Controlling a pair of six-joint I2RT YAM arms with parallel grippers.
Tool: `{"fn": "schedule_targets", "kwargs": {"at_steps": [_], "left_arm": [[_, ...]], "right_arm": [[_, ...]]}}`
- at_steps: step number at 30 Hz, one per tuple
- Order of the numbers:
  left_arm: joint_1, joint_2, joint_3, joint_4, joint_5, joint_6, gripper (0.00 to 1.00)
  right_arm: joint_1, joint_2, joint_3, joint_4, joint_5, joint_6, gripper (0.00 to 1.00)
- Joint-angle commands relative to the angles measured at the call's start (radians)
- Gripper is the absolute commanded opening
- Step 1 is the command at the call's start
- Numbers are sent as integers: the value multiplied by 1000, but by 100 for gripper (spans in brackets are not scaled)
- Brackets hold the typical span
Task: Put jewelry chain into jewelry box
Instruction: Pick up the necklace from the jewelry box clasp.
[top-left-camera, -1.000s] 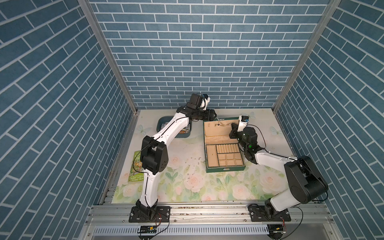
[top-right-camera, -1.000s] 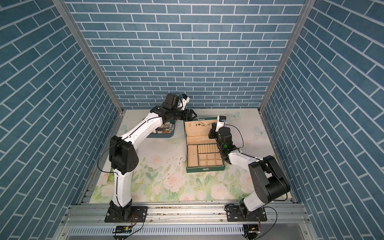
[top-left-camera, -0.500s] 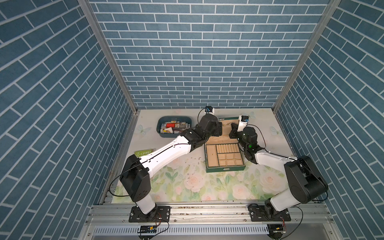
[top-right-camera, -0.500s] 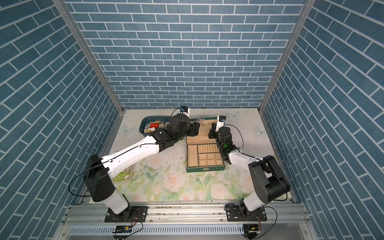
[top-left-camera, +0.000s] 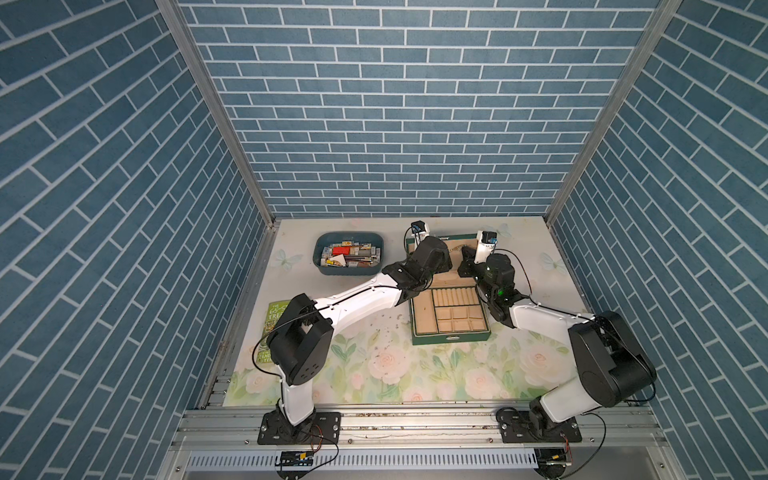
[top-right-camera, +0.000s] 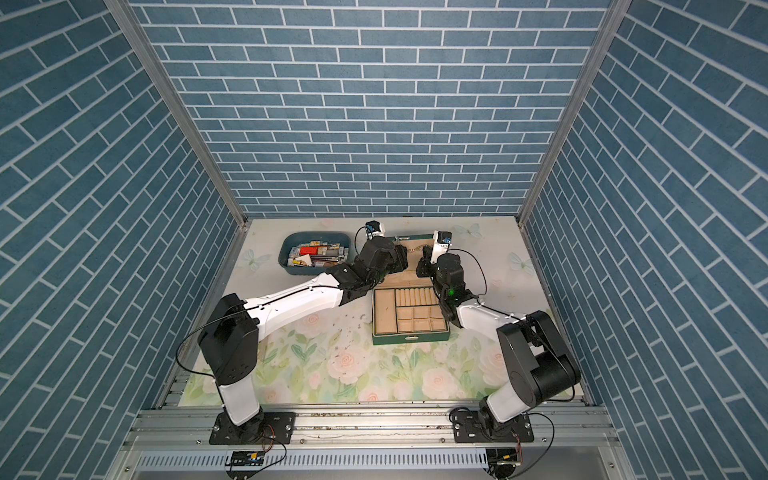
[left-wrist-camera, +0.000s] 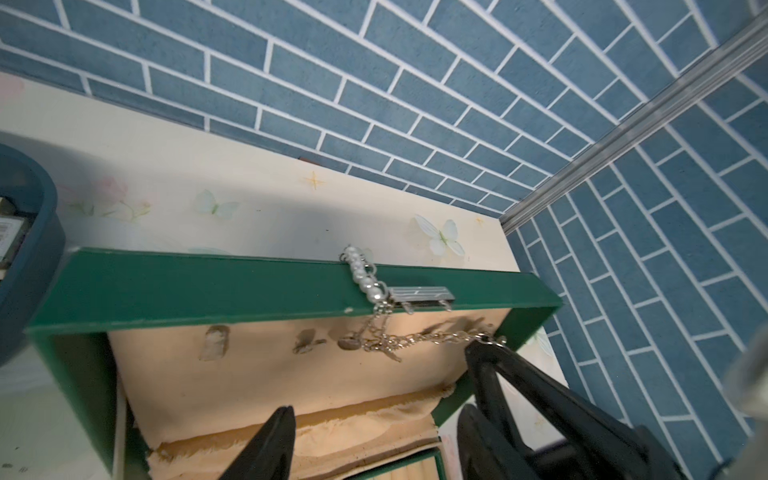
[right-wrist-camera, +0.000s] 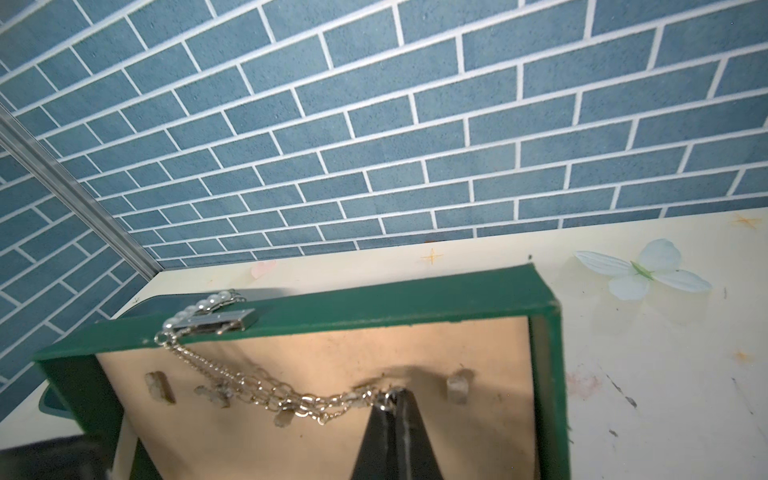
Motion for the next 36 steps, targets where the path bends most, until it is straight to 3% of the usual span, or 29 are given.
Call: {"fn": "schedule_targets", "kwargs": {"at_steps": [1, 7, 17, 36], "left_arm": [[11, -12, 30, 23, 9, -23, 64], [18, -193, -81, 71, -78, 42, 65], [51, -459, -253, 101, -169, 73, 68], [54, -583, -346, 77, -187, 88, 71]], "right_arm": [[3, -37, 14, 12, -16, 15, 0], [16, -139, -4, 17, -29, 11, 0], [34, -219, 118, -111, -82, -26, 0], [47, -248, 313, -247, -126, -98, 0]]}}
